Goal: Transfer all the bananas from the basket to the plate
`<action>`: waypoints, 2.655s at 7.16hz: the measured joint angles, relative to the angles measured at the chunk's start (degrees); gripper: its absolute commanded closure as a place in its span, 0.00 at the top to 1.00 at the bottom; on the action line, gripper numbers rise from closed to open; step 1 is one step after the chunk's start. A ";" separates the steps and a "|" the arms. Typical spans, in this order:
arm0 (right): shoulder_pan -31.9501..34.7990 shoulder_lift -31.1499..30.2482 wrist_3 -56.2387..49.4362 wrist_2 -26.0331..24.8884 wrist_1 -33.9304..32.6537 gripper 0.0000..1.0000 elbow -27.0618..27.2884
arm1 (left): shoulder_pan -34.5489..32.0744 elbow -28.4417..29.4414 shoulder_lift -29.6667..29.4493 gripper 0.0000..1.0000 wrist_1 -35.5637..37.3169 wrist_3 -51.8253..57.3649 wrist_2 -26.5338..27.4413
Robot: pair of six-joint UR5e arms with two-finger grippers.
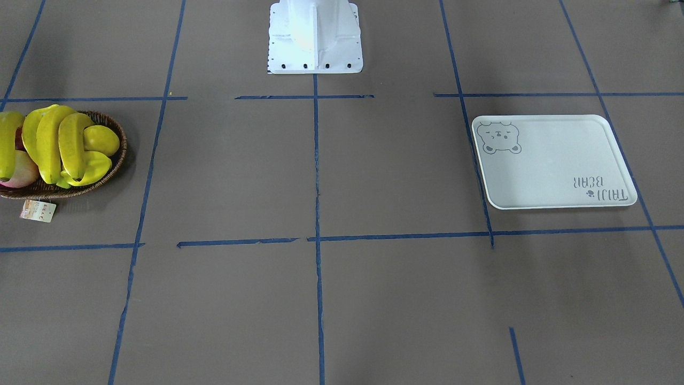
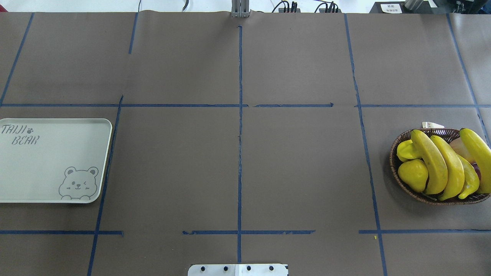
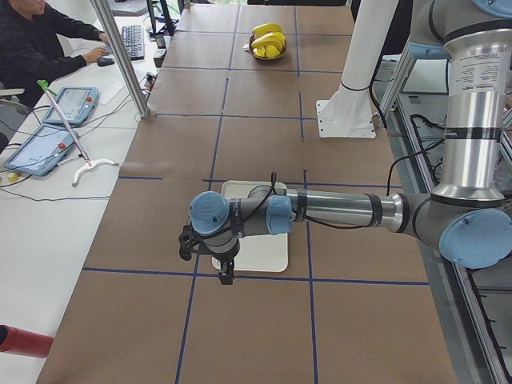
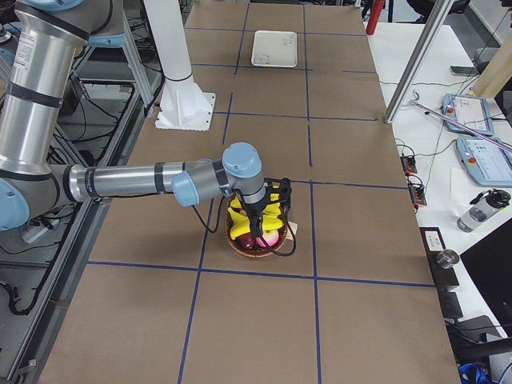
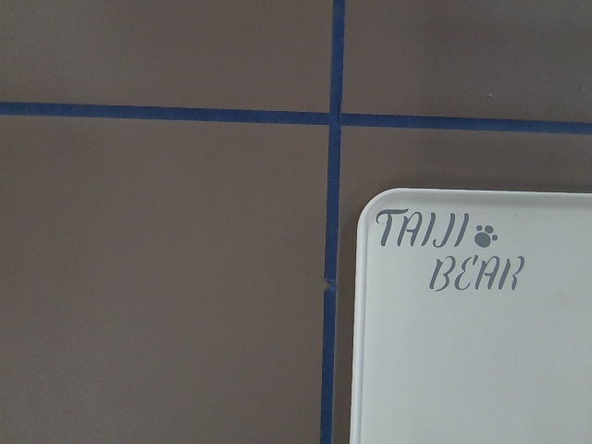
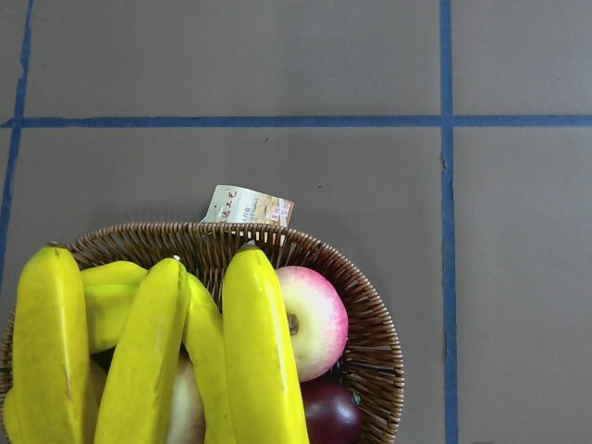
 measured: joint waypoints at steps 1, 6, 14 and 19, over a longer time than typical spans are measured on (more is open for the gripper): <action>-3.26 -1.39 2.65 -1.44 3.19 0.99 0.00 | 0.00 -0.07 0.00 1.00 0.00 0.00 -0.01; -13.34 -1.42 3.91 -5.99 5.25 0.98 -1.92 | 0.00 -0.39 0.00 1.00 0.00 -0.02 -0.01; -15.78 1.22 4.19 -5.66 5.49 0.66 -6.90 | 0.00 -0.85 -0.07 1.00 0.06 -0.09 -0.10; -16.75 1.10 3.99 -5.73 5.51 0.03 -6.86 | 0.00 -0.93 -0.16 1.00 0.06 -0.17 -1.47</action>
